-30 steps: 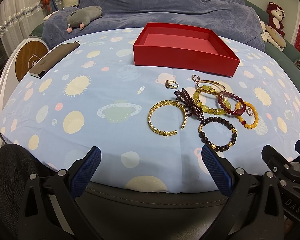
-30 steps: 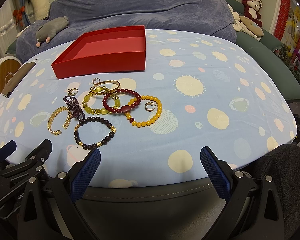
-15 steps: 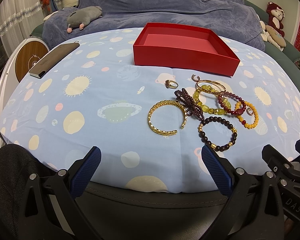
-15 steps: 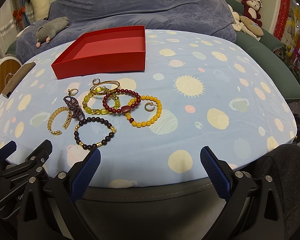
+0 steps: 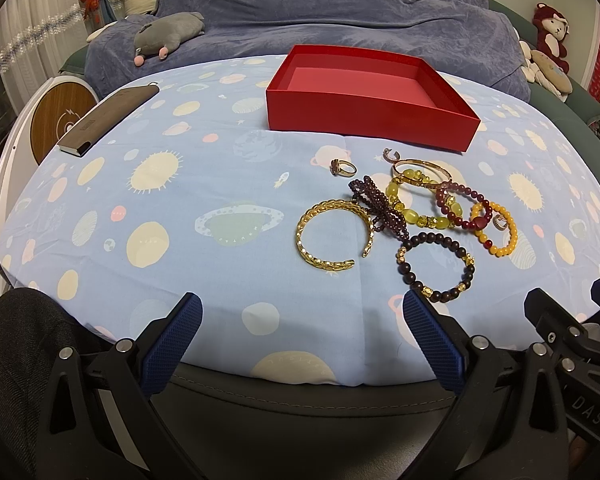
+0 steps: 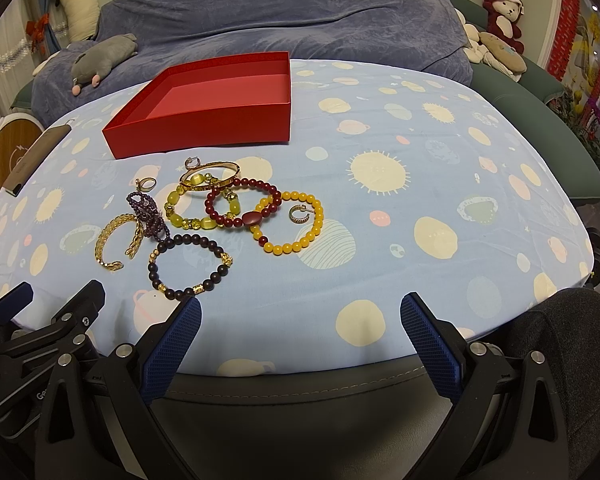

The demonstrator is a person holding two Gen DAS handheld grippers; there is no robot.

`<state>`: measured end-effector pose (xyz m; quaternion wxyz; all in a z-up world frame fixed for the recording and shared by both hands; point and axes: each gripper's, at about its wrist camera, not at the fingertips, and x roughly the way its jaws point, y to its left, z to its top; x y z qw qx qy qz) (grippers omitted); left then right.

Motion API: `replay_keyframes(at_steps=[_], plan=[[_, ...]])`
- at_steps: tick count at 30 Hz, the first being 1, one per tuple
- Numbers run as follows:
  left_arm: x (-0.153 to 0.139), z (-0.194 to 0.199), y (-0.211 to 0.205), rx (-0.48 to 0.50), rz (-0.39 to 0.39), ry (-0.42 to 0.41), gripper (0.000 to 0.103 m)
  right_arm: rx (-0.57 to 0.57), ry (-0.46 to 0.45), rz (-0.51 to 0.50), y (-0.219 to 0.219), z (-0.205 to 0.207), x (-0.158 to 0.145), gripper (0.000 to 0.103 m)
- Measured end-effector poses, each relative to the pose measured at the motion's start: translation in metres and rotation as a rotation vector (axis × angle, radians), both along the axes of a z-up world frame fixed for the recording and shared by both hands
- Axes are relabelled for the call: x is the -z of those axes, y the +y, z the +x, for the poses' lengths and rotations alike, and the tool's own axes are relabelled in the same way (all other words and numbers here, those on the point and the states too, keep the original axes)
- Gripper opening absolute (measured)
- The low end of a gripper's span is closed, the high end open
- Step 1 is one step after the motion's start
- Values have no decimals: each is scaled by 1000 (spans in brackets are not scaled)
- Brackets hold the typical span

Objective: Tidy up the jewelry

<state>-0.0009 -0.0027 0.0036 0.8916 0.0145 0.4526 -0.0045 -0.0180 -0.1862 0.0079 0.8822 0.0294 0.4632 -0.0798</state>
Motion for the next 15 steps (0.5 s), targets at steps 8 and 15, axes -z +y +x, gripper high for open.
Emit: replay_keyframes(at_steps=[8,15], plan=[[1,0,2,-1,-13,11,96,0,-2,4,-2,-2,1,96],[5,9,12,-27,-42,31,96,10,-8,17,-4,6,-4,96]])
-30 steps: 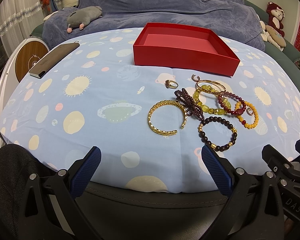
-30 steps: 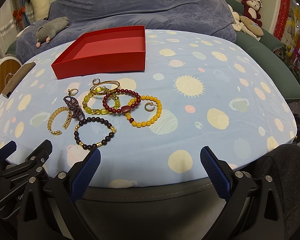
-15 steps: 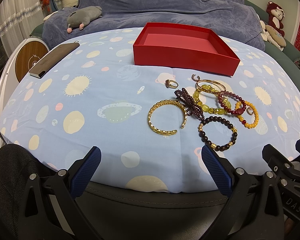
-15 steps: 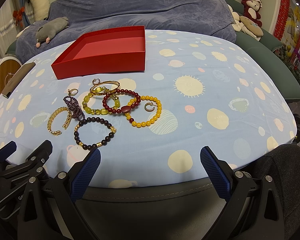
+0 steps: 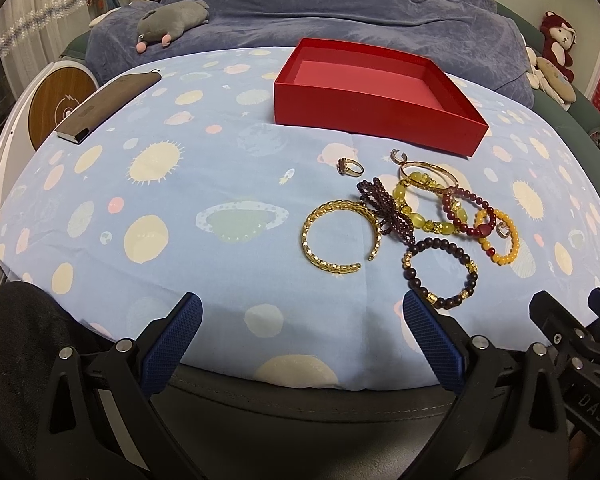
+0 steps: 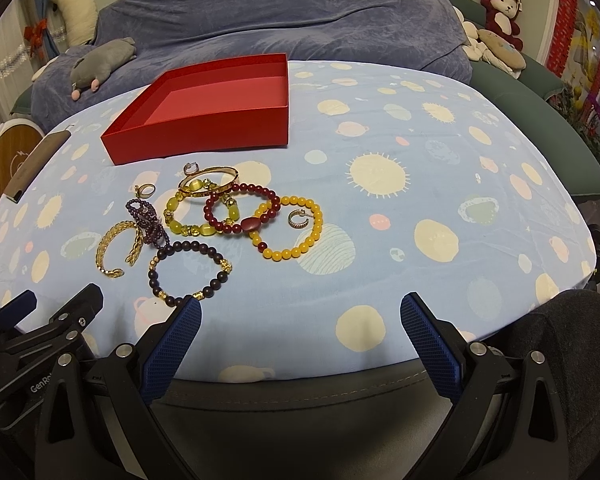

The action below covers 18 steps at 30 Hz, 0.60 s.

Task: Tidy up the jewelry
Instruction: 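Lower the left gripper onto the gold twisted cuff bangle and close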

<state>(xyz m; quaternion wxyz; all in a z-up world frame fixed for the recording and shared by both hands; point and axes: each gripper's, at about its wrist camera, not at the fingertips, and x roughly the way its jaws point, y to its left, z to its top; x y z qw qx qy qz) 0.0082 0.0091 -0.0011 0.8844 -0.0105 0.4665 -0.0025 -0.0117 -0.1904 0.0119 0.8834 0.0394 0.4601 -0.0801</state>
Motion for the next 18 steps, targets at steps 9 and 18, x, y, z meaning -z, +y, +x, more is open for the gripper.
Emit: replay_keyframes(at_steps=[9,18], plan=[[9,35,-3,1,-25,39,96,-15,7,-5,-3,13,0,96],[24,59,-13,20,-8,74,88,22,27,6,-17,25,5,96]])
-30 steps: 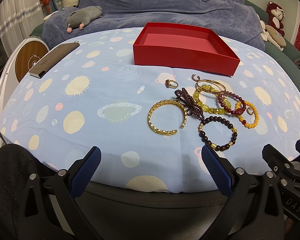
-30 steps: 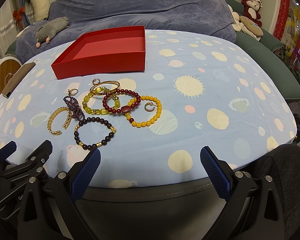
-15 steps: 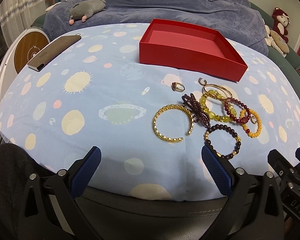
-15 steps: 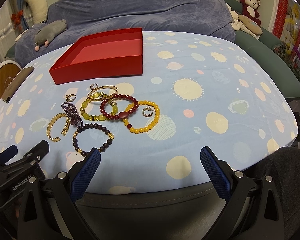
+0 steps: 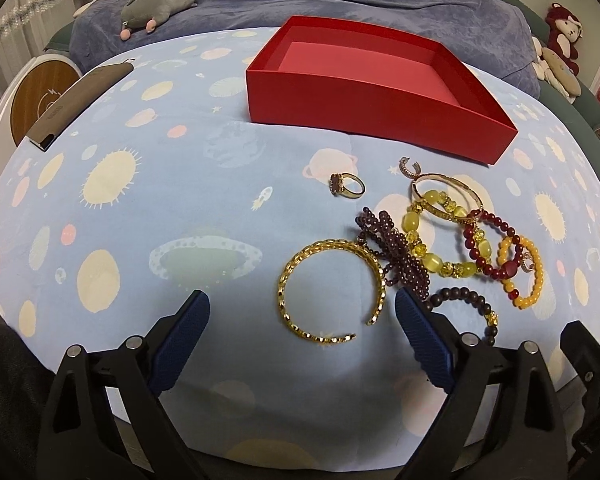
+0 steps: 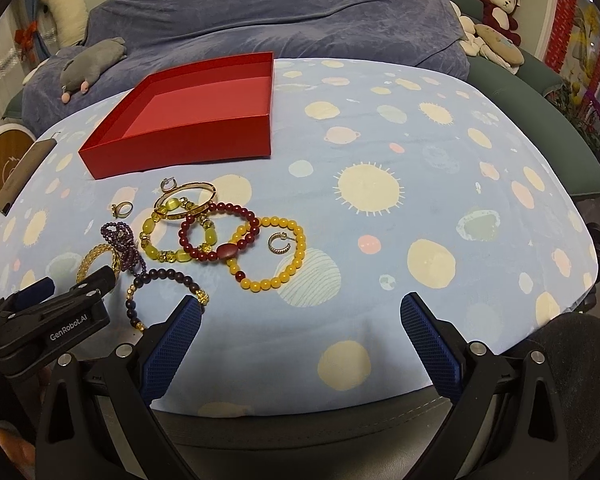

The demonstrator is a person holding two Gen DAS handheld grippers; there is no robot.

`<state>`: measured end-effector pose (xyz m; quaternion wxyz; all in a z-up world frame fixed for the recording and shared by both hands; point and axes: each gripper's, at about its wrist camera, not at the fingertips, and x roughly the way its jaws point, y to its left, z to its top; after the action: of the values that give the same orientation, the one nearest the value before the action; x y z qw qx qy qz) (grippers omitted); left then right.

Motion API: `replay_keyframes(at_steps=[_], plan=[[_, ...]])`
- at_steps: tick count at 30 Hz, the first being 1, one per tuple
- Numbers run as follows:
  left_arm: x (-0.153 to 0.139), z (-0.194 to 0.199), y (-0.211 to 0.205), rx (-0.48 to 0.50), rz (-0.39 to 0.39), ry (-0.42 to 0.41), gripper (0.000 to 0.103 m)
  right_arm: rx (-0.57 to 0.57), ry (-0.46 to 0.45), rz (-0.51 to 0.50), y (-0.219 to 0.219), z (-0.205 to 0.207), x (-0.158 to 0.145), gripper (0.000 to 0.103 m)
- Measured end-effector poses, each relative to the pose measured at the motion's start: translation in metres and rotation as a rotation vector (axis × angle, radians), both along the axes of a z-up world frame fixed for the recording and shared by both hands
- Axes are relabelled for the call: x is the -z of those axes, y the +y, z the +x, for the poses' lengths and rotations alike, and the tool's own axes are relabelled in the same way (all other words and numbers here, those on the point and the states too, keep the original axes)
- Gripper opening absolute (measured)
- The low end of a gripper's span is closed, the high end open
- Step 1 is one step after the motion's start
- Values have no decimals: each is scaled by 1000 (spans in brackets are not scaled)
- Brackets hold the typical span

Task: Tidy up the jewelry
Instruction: 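Lower the left gripper onto the gold twisted cuff bangle and close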

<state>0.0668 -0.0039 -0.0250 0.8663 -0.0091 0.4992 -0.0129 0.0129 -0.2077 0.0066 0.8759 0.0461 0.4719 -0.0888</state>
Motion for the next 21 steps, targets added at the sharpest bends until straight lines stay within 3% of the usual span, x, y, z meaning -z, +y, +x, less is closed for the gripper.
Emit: replay_keyframes(at_steps=[3,7,11,21], plan=[[6,7,-5,15,12,32,80,6,12,-2,-2,4,4,96],[4,7,-10,36,26,15,72,9,24,-8,-3,8,7,96],[1,5,-11,58,20,-1,54,12,41,0,-5,14,12,96],[0,1,16,-11,-3,0,54,-3,62,10,-5,34,23,93]])
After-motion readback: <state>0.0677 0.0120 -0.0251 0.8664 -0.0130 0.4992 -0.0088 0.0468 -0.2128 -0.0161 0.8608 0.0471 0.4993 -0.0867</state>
